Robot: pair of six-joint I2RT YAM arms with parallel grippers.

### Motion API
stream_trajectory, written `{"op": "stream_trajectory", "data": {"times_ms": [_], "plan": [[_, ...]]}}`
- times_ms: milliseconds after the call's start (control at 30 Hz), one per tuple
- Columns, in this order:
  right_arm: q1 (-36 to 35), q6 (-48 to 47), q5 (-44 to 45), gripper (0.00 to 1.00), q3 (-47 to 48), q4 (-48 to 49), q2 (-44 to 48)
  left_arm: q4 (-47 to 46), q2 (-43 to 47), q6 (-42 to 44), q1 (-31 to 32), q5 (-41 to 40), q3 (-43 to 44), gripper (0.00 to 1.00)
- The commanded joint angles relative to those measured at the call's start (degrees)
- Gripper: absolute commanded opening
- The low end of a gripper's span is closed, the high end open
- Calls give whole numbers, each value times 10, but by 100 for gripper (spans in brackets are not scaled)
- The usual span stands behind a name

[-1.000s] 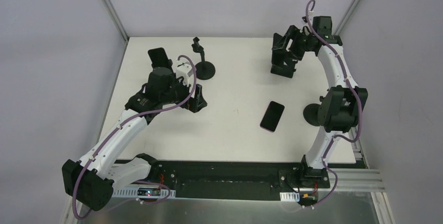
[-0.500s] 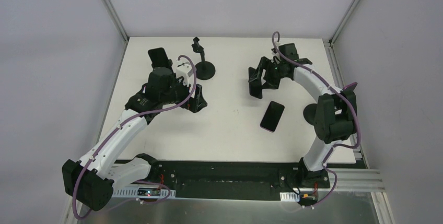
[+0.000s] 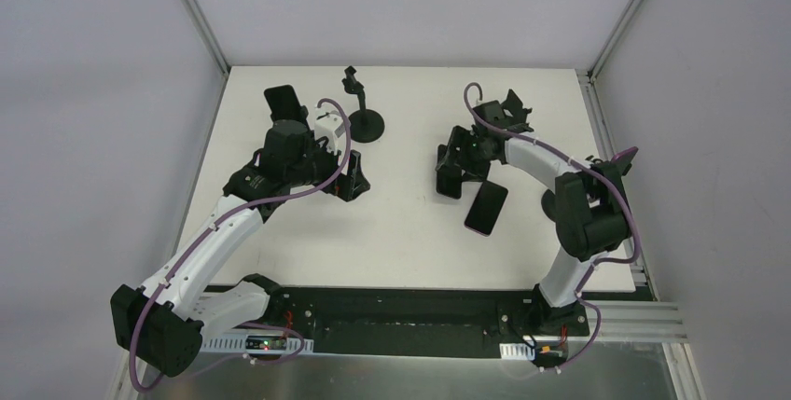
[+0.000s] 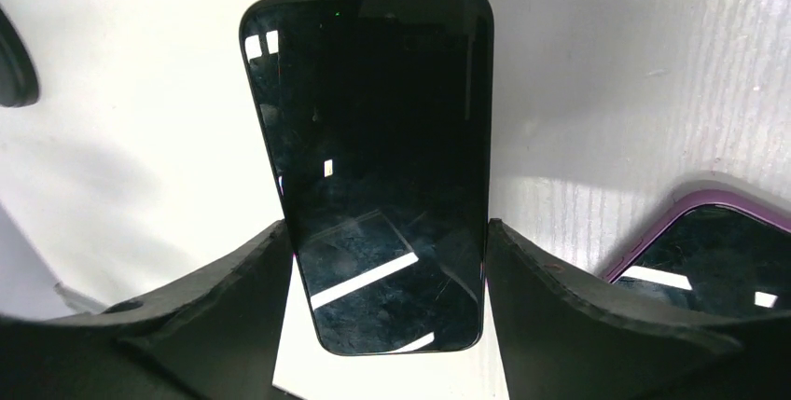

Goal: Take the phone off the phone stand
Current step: Place the phone at the center of the board.

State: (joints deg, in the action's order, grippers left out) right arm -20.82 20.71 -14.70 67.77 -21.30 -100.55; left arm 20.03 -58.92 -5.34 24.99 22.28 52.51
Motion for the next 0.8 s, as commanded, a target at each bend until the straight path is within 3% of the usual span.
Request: {"op": "stream_trajectory", "data": {"times_ms": [0, 200, 233, 333, 767], "plan": [[-30, 31, 108, 58, 8, -2, 46, -3, 5, -1, -8, 10, 1, 100], [-58, 74, 230, 57, 24, -58, 29, -3, 6, -2, -8, 9, 2, 100], [-60, 88, 239, 60, 22, -60, 25, -3, 5, -2, -7, 9, 2, 100], [-63, 135, 257, 66, 6, -52, 22, -3, 7, -1, -8, 8, 1, 100], [-81, 215, 286, 65, 20, -87, -8, -2, 4, 0, -8, 6, 3, 100]]}}
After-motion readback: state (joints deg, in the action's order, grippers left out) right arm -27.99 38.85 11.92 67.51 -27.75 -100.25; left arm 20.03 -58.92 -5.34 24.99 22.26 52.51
